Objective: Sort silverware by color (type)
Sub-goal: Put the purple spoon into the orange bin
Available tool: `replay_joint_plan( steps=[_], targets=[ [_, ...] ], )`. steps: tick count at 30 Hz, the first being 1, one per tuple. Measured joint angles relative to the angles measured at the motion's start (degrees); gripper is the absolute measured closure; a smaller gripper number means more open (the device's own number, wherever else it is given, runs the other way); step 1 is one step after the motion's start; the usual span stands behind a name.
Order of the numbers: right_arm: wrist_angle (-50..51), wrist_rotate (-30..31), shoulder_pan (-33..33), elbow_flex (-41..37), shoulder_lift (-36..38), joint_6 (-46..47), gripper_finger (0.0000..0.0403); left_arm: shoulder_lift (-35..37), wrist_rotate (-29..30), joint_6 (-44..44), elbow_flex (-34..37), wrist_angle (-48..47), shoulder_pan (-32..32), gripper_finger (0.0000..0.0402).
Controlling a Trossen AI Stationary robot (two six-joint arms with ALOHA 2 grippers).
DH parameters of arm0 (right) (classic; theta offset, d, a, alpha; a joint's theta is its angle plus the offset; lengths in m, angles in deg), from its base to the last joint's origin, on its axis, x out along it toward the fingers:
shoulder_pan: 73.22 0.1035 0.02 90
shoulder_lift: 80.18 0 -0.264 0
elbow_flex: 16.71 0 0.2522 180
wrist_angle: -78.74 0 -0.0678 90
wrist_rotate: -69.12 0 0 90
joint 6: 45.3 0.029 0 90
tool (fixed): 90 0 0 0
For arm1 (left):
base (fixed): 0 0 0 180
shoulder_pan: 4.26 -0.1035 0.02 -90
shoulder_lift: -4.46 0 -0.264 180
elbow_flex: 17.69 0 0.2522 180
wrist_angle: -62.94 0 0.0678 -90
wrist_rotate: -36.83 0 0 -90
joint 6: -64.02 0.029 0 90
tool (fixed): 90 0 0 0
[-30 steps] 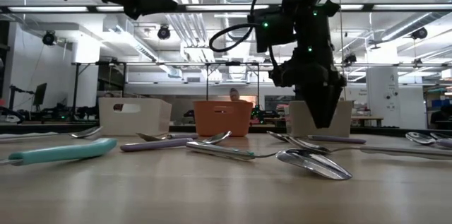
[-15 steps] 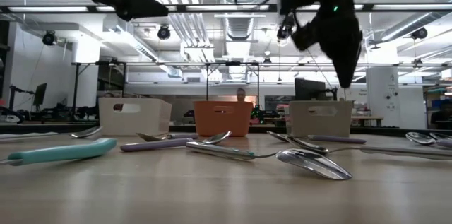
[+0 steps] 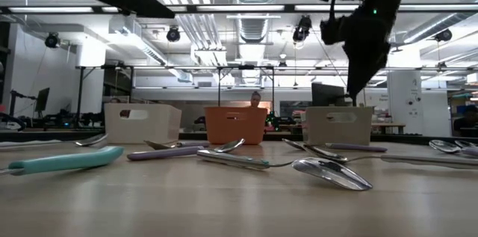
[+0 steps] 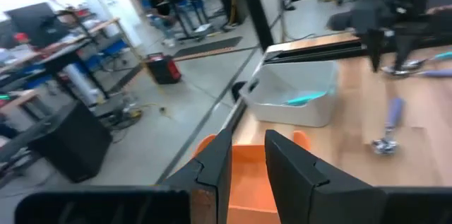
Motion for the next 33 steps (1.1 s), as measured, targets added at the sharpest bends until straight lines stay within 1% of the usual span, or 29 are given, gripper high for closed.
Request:
replay_joint_plan(
  steps=[6,14,19,24,29,33],
  targets=[
    [-3.2,-0.5,0.5,-0.3,-6.6,-3.0,0.0249,-0.3,0.6,1.3,0.0,0.2,0.0,0.0333],
    [-5.7,-0.4,0.4,4.5,-16.5,-10.5,0.0257,-1.9,0.6,1.3,0.1,0.0,0.0,0.0333],
    [-5.5,-0.5,0.4,7.0,-21.6,-11.3,0.0259,-2.3,0.6,1.5,0.1,-0.1,0.0,0.0333],
    [-5.5,-0.5,0.4,8.6,-25.2,-11.0,0.026,-2.3,0.6,1.4,0.1,-0.1,0.0,0.0333],
    [-5.7,-0.7,0.4,9.2,-27.5,-10.3,0.0283,-2.4,0.6,1.4,0.1,-0.1,0.0,0.0333],
    [-5.8,-0.6,0.3,9.3,-29.1,-9.7,0.0326,-2.4,0.6,1.3,0.1,-0.1,0.0,0.0333]
  ],
)
